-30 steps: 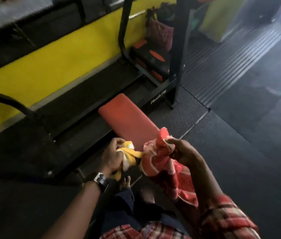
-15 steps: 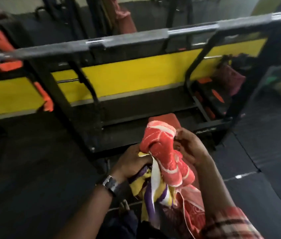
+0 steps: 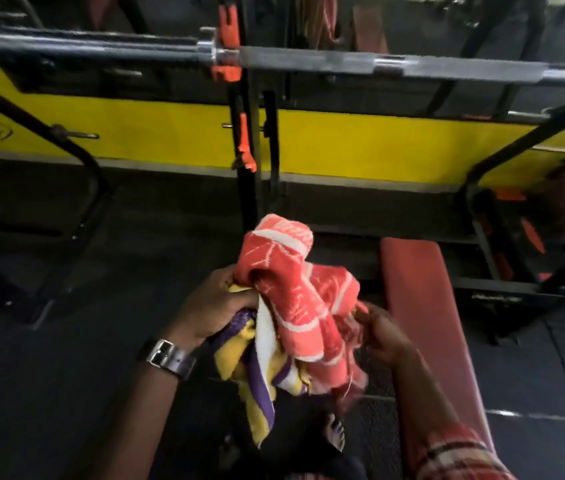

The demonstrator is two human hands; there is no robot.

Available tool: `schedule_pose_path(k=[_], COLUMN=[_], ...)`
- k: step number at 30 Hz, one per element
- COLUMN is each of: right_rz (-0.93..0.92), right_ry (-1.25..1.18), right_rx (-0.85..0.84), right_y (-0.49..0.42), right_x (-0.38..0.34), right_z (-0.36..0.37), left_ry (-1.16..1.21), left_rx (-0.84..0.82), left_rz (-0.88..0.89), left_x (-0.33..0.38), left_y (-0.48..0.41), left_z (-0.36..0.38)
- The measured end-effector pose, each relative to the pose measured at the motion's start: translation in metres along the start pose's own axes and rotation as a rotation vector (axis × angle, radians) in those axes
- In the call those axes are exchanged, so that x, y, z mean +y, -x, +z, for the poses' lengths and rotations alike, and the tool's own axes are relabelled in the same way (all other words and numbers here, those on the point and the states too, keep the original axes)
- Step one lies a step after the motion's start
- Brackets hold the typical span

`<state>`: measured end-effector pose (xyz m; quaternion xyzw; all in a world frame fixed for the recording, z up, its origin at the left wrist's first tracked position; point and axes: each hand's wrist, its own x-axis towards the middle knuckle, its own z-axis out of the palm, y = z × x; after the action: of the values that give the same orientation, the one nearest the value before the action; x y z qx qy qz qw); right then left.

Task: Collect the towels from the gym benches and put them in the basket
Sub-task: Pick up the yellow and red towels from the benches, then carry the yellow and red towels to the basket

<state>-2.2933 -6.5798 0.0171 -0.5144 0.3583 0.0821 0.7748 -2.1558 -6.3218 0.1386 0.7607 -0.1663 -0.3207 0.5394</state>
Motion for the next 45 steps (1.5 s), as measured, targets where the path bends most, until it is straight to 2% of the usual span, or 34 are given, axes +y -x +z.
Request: schedule_pose_path(k=[3, 8, 10, 14, 17, 20, 23, 27, 31, 36, 40, 45], right_rz=[-0.069, -0.190, -0.217, -0.267, -0.260, -0.338, -0.397, -0.388, -0.316, -0.312, -0.311, -0.299], right_ry=[-0.163, -0.173, -0.101, 0.220, 0.358, 0.488, 0.551, 0.603, 0.651, 0.690, 0.709, 0.723], right_rx=[-0.135, -0.385, -0.510, -0.698, -0.772, -0.764, -0.752, -0.897, -1.049, -1.217, -1.412, -1.478], right_y=[-0.002, 0.005, 0.009, 0.006, -0.003, -0.015, -0.033, -0.037, -0.026, 0.016, 0.082, 0.153], right_x=[-0.026, -0.061, -0.064, -0.052, -0.041, -0.029, -0.013, 0.012, 0.042, 0.097, 0.152, 0.212], right_z=[0.042, 0.147, 0.211, 0.330, 0.408, 0.483, 0.556, 0.663, 0.754, 0.848, 0.924, 1.019], left_ry=[-0.027, 0.030, 0.065, 0.130, 0.214, 0.269, 0.325, 0.263, 0.139, 0.348, 0.401, 0.503], left_rx=[0.104, 0.247, 0.315, 0.419, 0.524, 0.631, 0.800, 1.151, 1.438, 1.904, 2.059, 2.199], left_rz=[-0.095, -0.172, -0.163, -0.105, -0.075, -0.099, -0.109, -0.235, -0.359, -0.281, -0.204, -0.144], left_x=[-0.038, -0.078, -0.088, -0.097, -0.102, -0.114, -0.129, -0.148, -0.173, -0.216, -0.249, -0.272], left_y=[0.025, 0.067, 0.083, 0.108, 0.126, 0.156, 0.192, 0.259, 0.332, 0.411, 0.487, 0.580], left_z=[-0.052, -0.117, -0.143, -0.183, -0.215, -0.255, -0.298, -0.365, -0.401, -0.421, -0.443, -0.494])
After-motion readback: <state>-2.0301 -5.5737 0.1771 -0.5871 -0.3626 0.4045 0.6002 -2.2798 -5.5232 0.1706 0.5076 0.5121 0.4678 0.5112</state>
